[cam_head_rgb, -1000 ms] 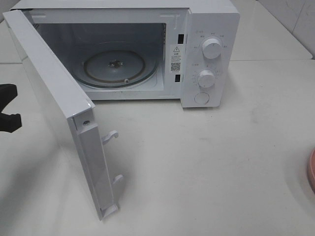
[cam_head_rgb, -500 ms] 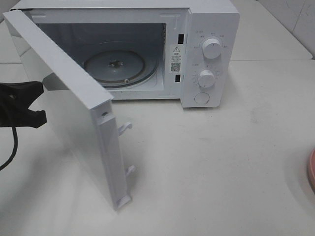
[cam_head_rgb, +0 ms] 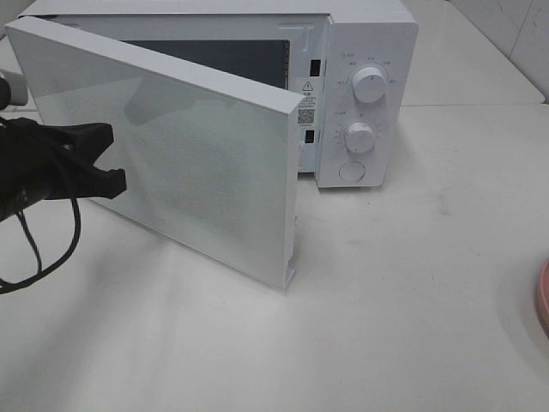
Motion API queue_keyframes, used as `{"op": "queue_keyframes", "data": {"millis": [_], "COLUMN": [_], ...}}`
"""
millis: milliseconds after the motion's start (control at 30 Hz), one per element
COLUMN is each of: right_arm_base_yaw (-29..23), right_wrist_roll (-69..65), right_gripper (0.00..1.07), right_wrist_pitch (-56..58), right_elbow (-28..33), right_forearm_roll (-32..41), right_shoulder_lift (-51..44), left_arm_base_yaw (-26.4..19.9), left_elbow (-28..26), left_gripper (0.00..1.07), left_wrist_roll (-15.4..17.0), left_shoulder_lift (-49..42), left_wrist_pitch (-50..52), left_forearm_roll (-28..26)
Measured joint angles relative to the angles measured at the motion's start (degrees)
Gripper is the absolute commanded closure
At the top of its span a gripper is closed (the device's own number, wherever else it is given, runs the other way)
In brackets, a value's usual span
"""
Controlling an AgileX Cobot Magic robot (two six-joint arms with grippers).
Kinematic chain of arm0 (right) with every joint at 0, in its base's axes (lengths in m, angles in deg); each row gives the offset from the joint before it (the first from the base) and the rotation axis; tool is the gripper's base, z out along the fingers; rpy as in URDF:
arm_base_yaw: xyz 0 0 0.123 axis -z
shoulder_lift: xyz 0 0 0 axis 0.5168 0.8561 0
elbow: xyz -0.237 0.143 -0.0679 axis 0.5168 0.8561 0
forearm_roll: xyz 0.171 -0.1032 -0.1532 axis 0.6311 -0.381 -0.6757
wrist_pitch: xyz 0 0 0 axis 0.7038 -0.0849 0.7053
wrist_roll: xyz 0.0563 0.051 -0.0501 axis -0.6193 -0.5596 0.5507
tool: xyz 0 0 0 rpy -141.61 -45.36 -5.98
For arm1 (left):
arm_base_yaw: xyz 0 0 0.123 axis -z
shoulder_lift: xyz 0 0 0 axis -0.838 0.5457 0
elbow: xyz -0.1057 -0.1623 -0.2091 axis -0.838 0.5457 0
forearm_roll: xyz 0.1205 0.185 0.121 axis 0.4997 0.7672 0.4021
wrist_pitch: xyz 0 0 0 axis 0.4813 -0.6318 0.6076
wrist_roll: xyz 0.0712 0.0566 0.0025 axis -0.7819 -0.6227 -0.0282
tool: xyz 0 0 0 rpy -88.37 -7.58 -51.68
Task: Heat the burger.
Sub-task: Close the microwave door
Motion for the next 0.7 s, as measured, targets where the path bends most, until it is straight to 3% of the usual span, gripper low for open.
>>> {"op": "queue_keyframes", "data": {"millis": [33, 100, 200, 367, 567, 633, 700], "right_arm_base_yaw": [0.0, 0.0, 0.0, 0.0, 0.0, 0.0, 0.0], "right_wrist_roll": [0.0, 0.0, 0.0, 0.0, 0.0, 0.0, 0.0], "right_gripper": [0.31, 0.31, 0.31, 0.31, 0.31, 0.31, 0.31], "right_wrist_pitch": [0.0, 0.0, 0.0, 0.0, 0.0, 0.0, 0.0], "right_elbow": [0.0, 0.0, 0.0, 0.0, 0.0, 0.0, 0.0], "right_forearm_roll": [0.0, 0.0, 0.0, 0.0, 0.0, 0.0, 0.0], "right_shoulder_lift": [0.0, 0.0, 0.0, 0.0, 0.0, 0.0, 0.0], "left_arm_base_yaw": [0.0, 3.2, 3.8, 8.7, 11.1, 13.4, 14.0], "left_elbow": [0.0, -2.6, -3.3, -8.5, -11.7, -15.7, -16.8], "left_gripper": [1.07, 1.07, 1.07, 1.07, 1.07, 1.07, 1.07], "left_wrist_roll": [0.0, -3.1, -3.7, -7.4, -10.7, -14.8, -15.9], "left_shoulder_lift": [0.0, 1.4, 1.7, 5.2, 6.9, 9.0, 9.5], "left_wrist_pitch": [0.0, -1.3, -1.5, -3.3, -4.1, -5.4, -5.7], "left_forearm_roll": [0.0, -4.0, -4.9, -14.2, -19.4, -25.4, -27.0]}}
